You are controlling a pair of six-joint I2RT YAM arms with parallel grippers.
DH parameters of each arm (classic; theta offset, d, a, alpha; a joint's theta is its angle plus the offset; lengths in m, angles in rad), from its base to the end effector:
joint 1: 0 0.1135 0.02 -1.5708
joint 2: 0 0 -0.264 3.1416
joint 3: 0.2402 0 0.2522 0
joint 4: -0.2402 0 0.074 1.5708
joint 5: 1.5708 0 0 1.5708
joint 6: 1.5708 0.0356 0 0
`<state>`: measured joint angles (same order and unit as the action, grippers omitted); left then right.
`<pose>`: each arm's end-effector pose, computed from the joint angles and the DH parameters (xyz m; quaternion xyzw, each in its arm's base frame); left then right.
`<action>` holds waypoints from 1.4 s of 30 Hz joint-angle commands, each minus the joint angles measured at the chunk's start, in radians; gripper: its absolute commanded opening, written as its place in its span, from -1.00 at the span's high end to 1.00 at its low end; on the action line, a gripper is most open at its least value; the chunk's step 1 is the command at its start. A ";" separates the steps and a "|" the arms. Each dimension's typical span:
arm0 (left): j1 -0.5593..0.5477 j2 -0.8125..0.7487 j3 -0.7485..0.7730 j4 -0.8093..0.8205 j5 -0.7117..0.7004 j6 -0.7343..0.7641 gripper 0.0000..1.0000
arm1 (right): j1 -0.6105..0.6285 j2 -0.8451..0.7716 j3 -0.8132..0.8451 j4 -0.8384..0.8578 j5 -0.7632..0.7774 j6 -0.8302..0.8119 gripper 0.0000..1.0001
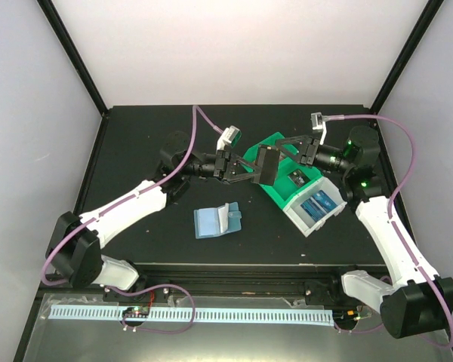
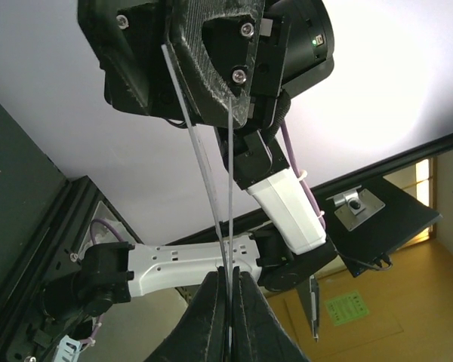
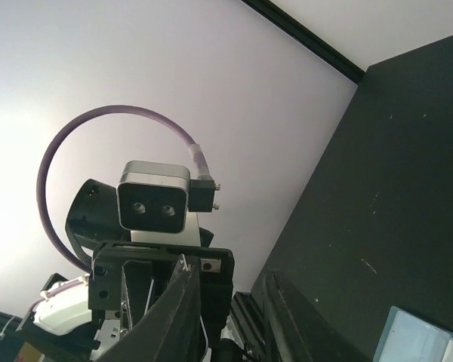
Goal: Put the credit cards into the card holder
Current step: Pick up the credit card from the storage box.
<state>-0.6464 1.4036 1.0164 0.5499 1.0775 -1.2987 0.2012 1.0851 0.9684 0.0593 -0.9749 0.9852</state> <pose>0.2327 -0.2149 0.3516 0.1924 0.6516 -0.7277 0.0940 0.2301 0.0770 0.3726 -0.0517 0.7165 0.6215 0.3126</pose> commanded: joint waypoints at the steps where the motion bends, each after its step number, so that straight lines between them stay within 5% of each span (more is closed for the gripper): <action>1: 0.005 -0.034 0.018 0.071 0.007 -0.019 0.97 | 0.018 -0.009 -0.009 0.001 -0.035 -0.006 0.46; 8: 0.010 -0.019 0.036 0.077 -0.064 -0.057 0.97 | 0.052 -0.058 -0.092 0.170 -0.085 0.136 0.42; 15: 0.015 0.012 0.035 0.075 -0.080 -0.069 0.97 | 0.057 -0.086 -0.123 0.350 -0.020 0.278 0.97; 27: 0.046 -0.002 -0.107 0.122 -0.067 -0.093 0.97 | 0.058 -0.005 -0.001 0.271 0.172 0.272 0.98; 42: 0.076 -0.069 -0.205 0.167 0.019 -0.029 0.96 | 0.023 0.147 0.202 0.120 0.117 0.232 0.98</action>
<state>-0.5774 1.3788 0.8761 0.7425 0.9440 -1.3663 0.2916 1.2304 1.0634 0.1234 -0.9913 1.2522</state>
